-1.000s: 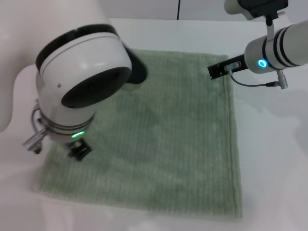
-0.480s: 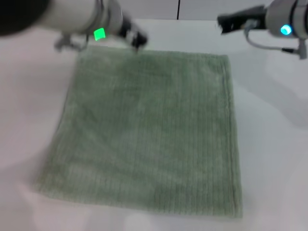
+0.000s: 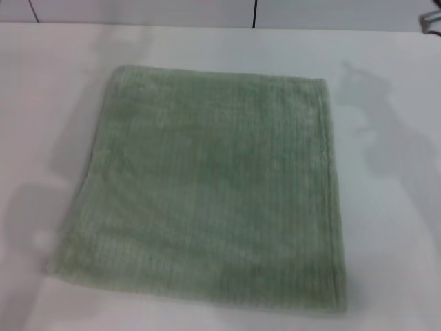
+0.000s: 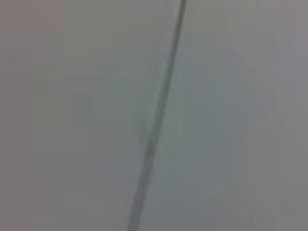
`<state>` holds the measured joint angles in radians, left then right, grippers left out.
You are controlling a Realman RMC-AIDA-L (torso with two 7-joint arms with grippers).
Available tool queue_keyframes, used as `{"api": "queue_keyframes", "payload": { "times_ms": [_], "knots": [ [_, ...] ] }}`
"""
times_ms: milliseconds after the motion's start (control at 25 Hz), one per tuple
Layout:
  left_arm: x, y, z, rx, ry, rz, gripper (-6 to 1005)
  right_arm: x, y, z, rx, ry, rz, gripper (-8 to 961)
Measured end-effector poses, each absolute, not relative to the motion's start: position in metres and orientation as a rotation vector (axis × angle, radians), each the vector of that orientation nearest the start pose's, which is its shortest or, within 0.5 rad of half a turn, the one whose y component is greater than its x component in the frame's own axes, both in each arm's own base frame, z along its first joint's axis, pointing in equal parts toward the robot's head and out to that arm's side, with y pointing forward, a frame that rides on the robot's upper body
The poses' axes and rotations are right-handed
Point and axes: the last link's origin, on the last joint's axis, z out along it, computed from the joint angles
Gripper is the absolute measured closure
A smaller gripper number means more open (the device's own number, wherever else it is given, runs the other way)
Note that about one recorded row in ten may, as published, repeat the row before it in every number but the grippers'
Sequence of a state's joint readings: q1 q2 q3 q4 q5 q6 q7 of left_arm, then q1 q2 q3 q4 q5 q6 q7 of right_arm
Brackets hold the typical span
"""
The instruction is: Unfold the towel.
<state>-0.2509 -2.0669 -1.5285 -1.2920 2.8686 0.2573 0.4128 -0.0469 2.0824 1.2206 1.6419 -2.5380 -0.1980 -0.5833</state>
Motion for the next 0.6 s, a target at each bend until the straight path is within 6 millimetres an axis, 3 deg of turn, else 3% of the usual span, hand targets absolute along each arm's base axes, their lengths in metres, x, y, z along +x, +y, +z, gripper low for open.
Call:
{"api": "queue_keyframes", "payload": {
  "times_ms": [40, 120, 240, 280, 320, 360, 400, 600],
  "knots": [
    [-0.183, 0.404, 0.085, -1.575, -0.106, -0.438, 380, 0.145, 0.327, 0.048, -1.675, 0.269, 0.652, 919],
    [-0.210, 0.392, 0.074, -1.529, -0.153, -0.525, 345, 0.166, 0.312, 0.045, -1.531, 0.238, 0.692, 919],
    [-0.223, 0.386, 0.069, -1.512, -0.183, -0.574, 258, 0.206, 0.292, 0.037, -1.354, 0.237, 0.810, 918],
    [-0.259, 0.373, 0.058, -1.464, -0.261, -0.659, 229, 0.239, 0.275, 0.033, -1.261, 0.233, 0.931, 918],
    [-0.268, 0.370, 0.055, -1.456, -0.276, -0.668, 200, 0.252, 0.265, 0.036, -1.214, 0.213, 0.992, 918],
    [-0.281, 0.365, 0.050, -1.451, -0.294, -0.675, 200, 0.252, 0.265, 0.036, -1.214, 0.213, 0.992, 918],
    [-0.281, 0.365, 0.050, -1.451, -0.294, -0.675, 200, 0.271, 0.249, 0.041, -1.157, 0.152, 1.089, 918],
    [-0.310, 0.356, 0.034, -1.479, -0.358, -0.623, 201, 0.286, 0.230, 0.052, -1.143, 0.001, 1.109, 917]
  ]
}}
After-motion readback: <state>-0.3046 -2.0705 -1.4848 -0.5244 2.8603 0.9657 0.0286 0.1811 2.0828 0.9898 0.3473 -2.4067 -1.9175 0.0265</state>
